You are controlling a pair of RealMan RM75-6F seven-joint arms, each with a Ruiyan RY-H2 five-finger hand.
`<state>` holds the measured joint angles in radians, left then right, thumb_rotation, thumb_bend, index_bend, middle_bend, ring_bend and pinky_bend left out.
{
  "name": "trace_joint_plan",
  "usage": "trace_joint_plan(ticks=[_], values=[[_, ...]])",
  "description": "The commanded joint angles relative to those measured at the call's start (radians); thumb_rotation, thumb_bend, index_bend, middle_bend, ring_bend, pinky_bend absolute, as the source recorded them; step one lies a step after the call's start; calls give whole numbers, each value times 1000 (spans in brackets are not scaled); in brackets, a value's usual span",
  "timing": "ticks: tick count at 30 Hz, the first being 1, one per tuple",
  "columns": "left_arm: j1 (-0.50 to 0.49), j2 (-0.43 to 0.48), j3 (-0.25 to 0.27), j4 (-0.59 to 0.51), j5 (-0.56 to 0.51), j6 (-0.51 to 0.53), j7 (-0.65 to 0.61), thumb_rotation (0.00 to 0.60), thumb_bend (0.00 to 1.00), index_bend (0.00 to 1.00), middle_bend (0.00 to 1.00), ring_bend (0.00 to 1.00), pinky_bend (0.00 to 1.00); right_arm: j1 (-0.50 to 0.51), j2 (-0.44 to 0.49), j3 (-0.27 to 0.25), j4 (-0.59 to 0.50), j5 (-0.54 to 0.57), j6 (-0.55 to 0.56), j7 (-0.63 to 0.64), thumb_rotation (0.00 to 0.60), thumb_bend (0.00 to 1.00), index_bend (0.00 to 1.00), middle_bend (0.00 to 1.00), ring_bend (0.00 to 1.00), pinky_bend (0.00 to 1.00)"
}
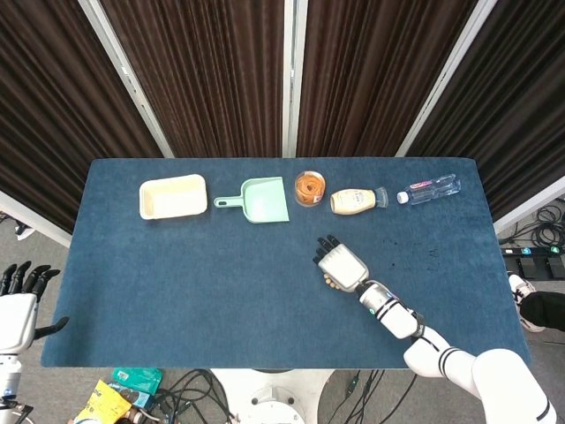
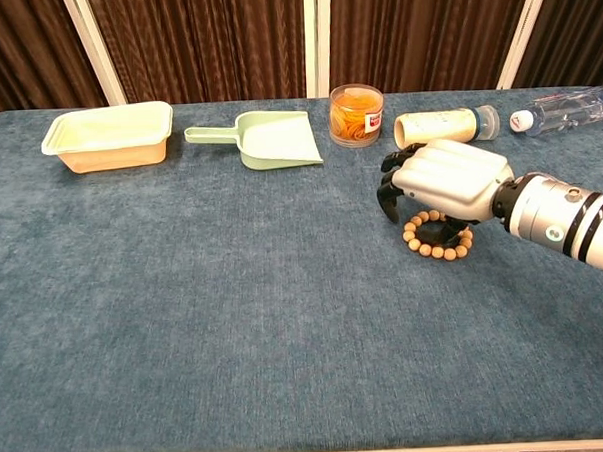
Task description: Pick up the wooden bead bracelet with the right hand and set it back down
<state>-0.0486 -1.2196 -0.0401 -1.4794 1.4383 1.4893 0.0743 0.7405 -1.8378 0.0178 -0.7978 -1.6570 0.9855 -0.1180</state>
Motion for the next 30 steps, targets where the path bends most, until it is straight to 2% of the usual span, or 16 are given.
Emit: trace_joint_plan(ticks=[1,5,10,13,16,20,23,30], values=[[1,-3,1,5,1,-1,-5,600,0,233,172,43,49,0,-19,-10,23,-2,2,0,600,216,480,365,151,172],[3,-7,3,15,-2,-5,-18,600,0,233,172,43,49,1,-39,-24,48,-5,2,10,600,267,506,365,151,166],[6,-9,4,25,2,-2,-30,600,0,233,172,43,49,-8,-48,-33,68,-7,26,11,600,427,652,405,200,165],[8,-10,4,30,5,2,-38,600,0,233,172,43,49,-19,-29,-25,53,1,59,51,600,469,696,450,237,168],[8,-12,5,35,11,5,-47,600,0,233,172,43,49,-38,17,15,-11,52,78,157,600,476,707,472,250,183],[3,-14,7,41,23,2,-56,600,0,233,172,43,49,-60,138,88,-176,166,29,382,600,504,710,502,268,195],[-3,-13,7,43,33,-2,-61,600,0,233,172,43,49,-75,222,124,-257,226,-9,512,600,525,714,513,269,196],[-21,-7,8,37,51,-16,-66,600,0,233,172,43,49,-100,333,158,-337,278,-67,780,600,580,718,524,269,196]])
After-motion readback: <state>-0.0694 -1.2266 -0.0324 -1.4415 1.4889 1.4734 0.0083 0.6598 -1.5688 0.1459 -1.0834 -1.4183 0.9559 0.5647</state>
